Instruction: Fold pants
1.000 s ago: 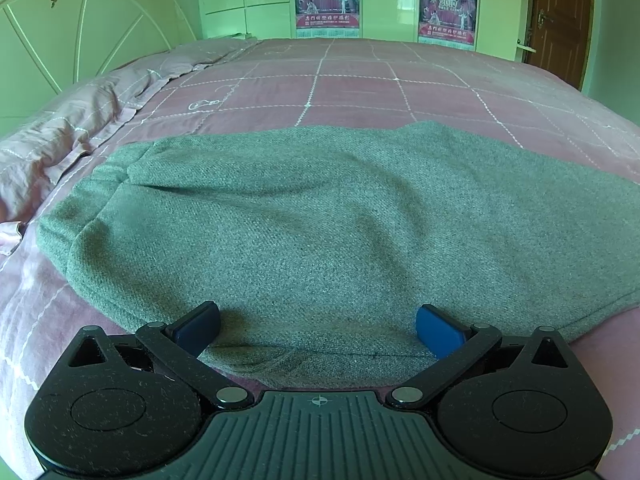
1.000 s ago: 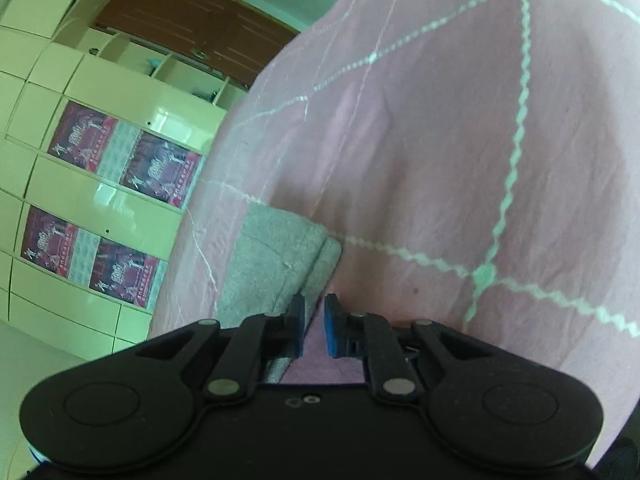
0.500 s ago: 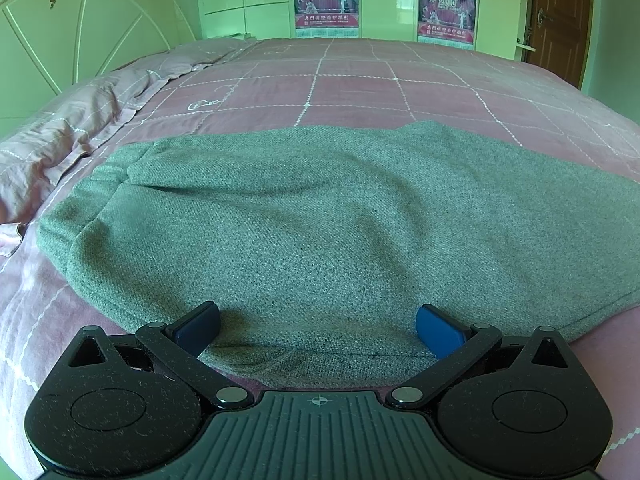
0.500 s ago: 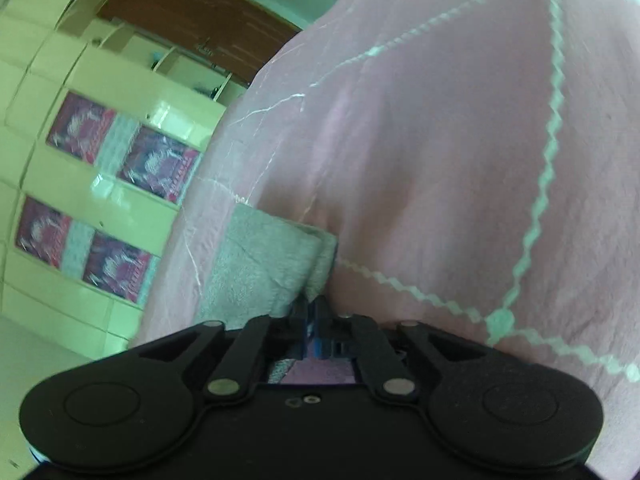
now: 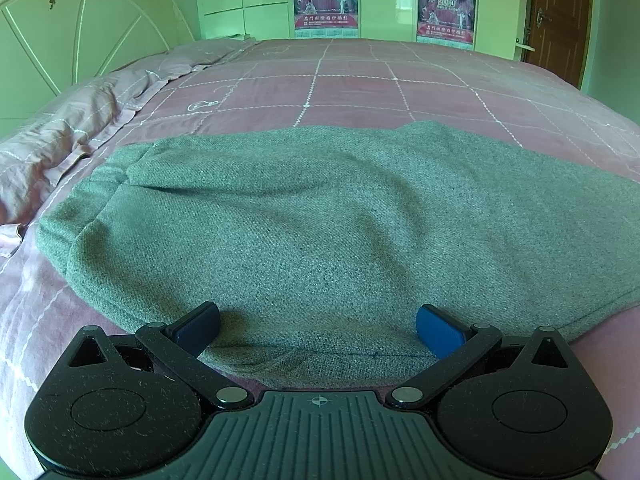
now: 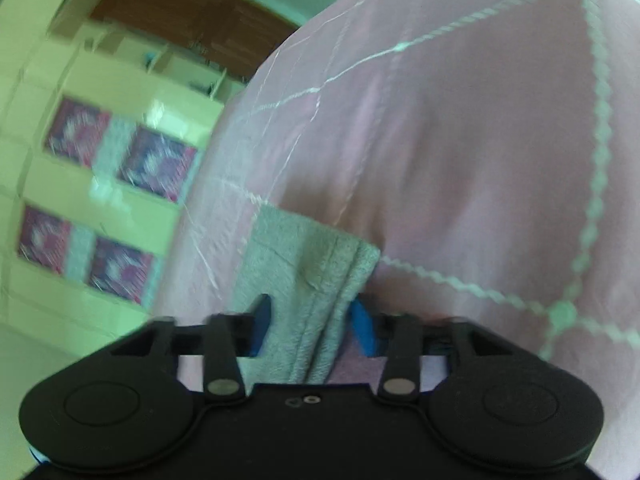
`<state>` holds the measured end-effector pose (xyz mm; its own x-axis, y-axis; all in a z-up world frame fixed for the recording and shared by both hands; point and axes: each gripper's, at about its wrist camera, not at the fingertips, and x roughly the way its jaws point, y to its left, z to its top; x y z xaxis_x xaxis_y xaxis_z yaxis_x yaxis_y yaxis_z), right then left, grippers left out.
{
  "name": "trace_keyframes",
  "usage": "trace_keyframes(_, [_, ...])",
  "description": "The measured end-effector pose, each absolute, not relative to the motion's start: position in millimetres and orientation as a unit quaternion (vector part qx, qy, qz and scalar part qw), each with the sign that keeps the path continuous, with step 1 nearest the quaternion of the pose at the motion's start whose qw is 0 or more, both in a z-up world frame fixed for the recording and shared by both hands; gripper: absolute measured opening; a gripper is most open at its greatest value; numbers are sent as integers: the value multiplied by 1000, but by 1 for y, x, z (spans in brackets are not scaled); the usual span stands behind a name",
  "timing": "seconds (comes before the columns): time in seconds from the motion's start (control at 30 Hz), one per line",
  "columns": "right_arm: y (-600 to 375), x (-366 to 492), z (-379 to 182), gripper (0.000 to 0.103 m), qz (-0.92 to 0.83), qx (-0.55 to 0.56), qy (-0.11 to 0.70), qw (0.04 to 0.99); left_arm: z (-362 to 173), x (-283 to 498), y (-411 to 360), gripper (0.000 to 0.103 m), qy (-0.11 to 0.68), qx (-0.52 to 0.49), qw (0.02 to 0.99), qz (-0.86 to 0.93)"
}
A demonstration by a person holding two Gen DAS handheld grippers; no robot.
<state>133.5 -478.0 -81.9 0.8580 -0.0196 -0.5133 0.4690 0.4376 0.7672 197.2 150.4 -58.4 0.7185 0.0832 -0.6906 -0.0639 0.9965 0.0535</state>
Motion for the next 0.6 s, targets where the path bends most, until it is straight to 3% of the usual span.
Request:
trace_keyframes(0.03, [-476,138,-72,0,-143,487,220,833,-58,197,150,103,373,13,927,40])
trace_keyframes(0.2, [-450,114,-12,0,-99,358,130,919,-59,197,150,103,373,12,927,39])
trace_keyframes(0.27, [-461,114,-38,0,-127,369,160,907,-59,197,148,103,373,15,927,36])
trace_keyframes(0.33, [-479,122,-88,0,-159,455,224,847,-59,197,149,103,373,18,927,34])
trace_keyframes(0.37, [-482,115,-97,0,-149,491,195,836,-59,196,150,103,373,16,927,34])
trace_keyframes(0.4, [-480,113,-93,2,-144,489,193,838,-58,196,151,103,373,14,927,33])
trace_keyframes(0.57, [-464,82,-59,32,-191,432,153,868,-59,196,151,103,371,15,928,36])
trace_keyframes(0.6, [-461,79,-54,32,-184,423,151,874,-59,196,151,103,371,15,928,36])
